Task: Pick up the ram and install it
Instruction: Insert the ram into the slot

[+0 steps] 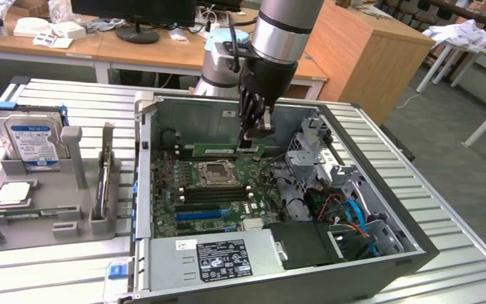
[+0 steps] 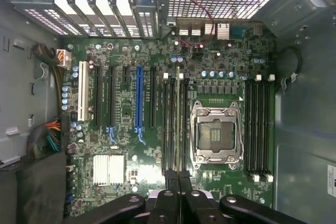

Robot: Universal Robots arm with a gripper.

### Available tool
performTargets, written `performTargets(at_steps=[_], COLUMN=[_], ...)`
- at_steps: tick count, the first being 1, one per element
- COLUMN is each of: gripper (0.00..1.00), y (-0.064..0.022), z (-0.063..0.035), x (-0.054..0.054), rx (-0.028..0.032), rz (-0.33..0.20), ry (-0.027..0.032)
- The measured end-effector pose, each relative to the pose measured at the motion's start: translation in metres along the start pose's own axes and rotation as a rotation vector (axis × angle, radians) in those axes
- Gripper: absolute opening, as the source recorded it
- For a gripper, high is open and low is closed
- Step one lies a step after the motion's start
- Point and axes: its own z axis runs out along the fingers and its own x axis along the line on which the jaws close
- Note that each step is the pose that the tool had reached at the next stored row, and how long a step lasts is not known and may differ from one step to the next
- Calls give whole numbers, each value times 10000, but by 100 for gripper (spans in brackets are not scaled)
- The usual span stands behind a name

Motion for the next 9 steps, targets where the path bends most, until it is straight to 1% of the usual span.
performTargets(at_steps=[9], gripper=[11], y=[-3], z=[118], x=[2], rx=[1], rz=[0], ry=[-1])
